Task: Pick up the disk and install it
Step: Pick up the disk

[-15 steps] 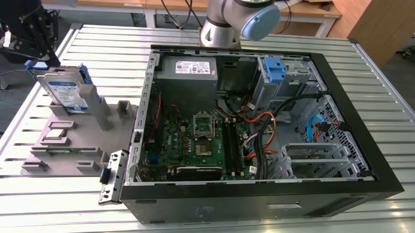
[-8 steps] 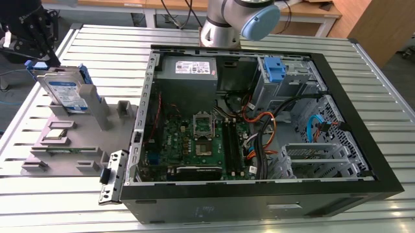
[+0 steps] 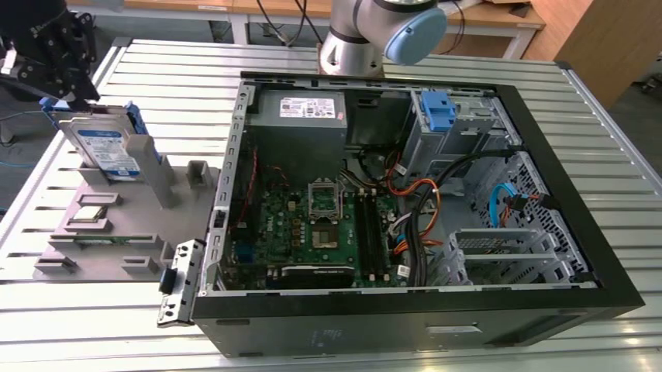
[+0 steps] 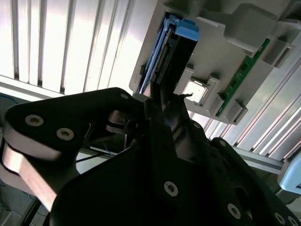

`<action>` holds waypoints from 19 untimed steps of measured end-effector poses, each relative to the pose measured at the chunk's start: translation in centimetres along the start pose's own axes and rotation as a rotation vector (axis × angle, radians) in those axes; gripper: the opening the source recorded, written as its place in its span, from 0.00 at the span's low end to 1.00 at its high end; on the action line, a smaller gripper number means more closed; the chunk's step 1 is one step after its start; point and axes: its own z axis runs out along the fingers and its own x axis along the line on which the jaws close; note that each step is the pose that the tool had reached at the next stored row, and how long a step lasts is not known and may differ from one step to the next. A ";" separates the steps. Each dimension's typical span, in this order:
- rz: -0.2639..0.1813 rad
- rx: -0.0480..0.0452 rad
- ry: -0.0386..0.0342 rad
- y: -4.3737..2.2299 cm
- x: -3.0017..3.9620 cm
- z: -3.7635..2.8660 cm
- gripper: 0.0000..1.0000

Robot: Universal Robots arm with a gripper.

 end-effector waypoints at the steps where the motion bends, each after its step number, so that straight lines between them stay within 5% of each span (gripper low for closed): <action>1: 0.000 -0.0001 0.0001 0.00 0.00 0.00 0.29; 2: 0.000 -0.0001 0.0000 0.00 0.00 0.01 0.41; 7: 0.000 -0.0001 0.0001 0.00 0.00 0.02 0.53; 19: -0.091 -0.0029 0.0019 -0.01 0.02 0.47 0.53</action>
